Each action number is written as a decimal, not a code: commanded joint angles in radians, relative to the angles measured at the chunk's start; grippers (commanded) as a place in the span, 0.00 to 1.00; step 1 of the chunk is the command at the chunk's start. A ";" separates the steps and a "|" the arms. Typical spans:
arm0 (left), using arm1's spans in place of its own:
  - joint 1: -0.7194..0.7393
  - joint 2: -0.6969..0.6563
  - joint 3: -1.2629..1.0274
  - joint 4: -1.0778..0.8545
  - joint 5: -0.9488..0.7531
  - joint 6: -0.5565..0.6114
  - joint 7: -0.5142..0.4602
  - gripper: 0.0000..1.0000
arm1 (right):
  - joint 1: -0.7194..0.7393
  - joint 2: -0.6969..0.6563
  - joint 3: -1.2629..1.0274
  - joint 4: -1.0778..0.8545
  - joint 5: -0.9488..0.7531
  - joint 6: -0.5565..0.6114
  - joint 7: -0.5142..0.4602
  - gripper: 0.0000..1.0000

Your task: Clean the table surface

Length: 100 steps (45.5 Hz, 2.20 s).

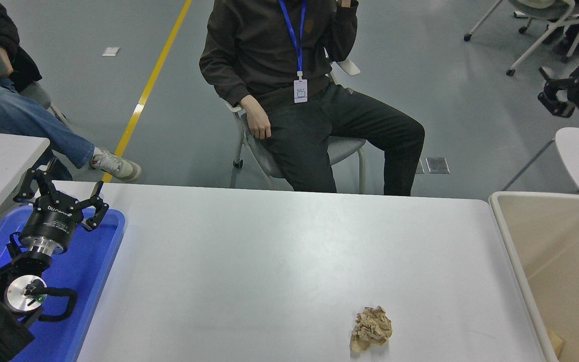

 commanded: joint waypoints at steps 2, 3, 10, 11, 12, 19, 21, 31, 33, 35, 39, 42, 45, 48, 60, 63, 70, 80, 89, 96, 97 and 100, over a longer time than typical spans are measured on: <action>0.000 0.000 0.000 0.000 0.000 0.000 0.000 1.00 | -0.173 0.056 0.028 0.054 0.000 0.002 0.143 0.98; 0.000 0.000 0.000 0.000 0.000 0.000 0.000 1.00 | -0.183 0.059 0.028 0.059 0.000 0.002 0.154 0.98; 0.000 0.000 0.000 -0.001 0.000 0.000 0.000 1.00 | -0.246 0.076 0.028 0.088 0.000 0.002 0.194 0.98; 0.000 0.000 0.000 0.000 0.000 0.000 0.002 1.00 | -0.256 0.078 0.028 0.093 0.000 0.002 0.199 0.98; 0.000 0.000 0.000 0.000 0.000 0.000 0.000 1.00 | -0.264 0.079 0.028 0.094 0.000 0.004 0.203 0.98; 0.000 0.000 0.000 0.000 0.000 0.000 0.000 1.00 | -0.321 0.105 0.028 0.097 0.000 0.004 0.236 0.98; 0.000 0.000 0.000 0.000 0.000 0.000 0.000 1.00 | -0.336 0.110 0.028 0.097 0.000 0.004 0.242 0.98; 0.000 0.000 0.000 0.000 0.000 0.000 0.000 1.00 | -0.394 0.140 0.025 0.099 -0.002 0.005 0.263 0.98; 0.000 0.000 0.000 0.000 0.000 0.000 0.002 1.00 | -0.402 0.145 0.025 0.099 -0.002 0.005 0.263 0.98; 0.000 0.000 0.000 0.000 0.000 0.000 0.000 1.00 | -0.408 0.147 0.023 0.099 -0.003 0.005 0.265 0.98; 0.000 0.000 0.000 0.000 0.000 0.000 0.000 1.00 | -0.417 0.151 0.019 0.099 -0.002 0.005 0.265 0.98; 0.000 0.000 0.000 -0.001 0.000 0.000 0.000 1.00 | -0.427 0.151 0.017 0.099 -0.002 0.005 0.268 0.98; 0.000 0.000 0.000 0.000 0.000 0.000 0.002 1.00 | -0.428 0.153 0.009 0.099 -0.002 0.005 0.277 0.98; 0.000 0.000 0.000 -0.001 0.000 0.000 0.000 1.00 | -0.430 0.153 0.008 0.099 -0.002 0.005 0.282 0.98; 0.000 0.000 0.000 0.000 0.000 0.000 0.000 1.00 | -0.439 0.162 0.003 0.097 -0.003 0.005 0.283 0.98; 0.000 0.000 0.000 -0.001 0.000 0.000 0.000 1.00 | -0.436 0.157 0.008 0.096 -0.003 0.004 0.283 0.98; 0.000 0.000 0.000 -0.001 0.000 0.000 0.000 1.00 | -0.375 0.085 0.003 0.085 0.000 0.002 0.283 0.98; 0.000 0.000 0.000 0.000 0.000 0.000 0.000 1.00 | -0.284 -0.077 -0.041 0.059 0.001 0.002 0.282 0.98; 0.000 0.000 0.000 -0.001 0.000 0.000 0.000 1.00 | -0.148 -0.263 -0.322 0.065 0.001 0.017 0.282 0.98; 0.000 0.000 0.000 -0.001 0.000 0.000 0.002 1.00 | 0.094 -0.341 -0.677 0.064 -0.028 0.086 0.279 0.98; 0.000 0.000 0.000 -0.001 0.000 0.000 0.000 1.00 | 0.140 -0.347 -0.739 0.064 -0.042 0.094 0.279 0.98; 0.000 0.000 0.000 -0.001 0.000 0.000 0.002 1.00 | 0.288 -0.347 -0.929 0.062 -0.118 0.103 0.279 0.98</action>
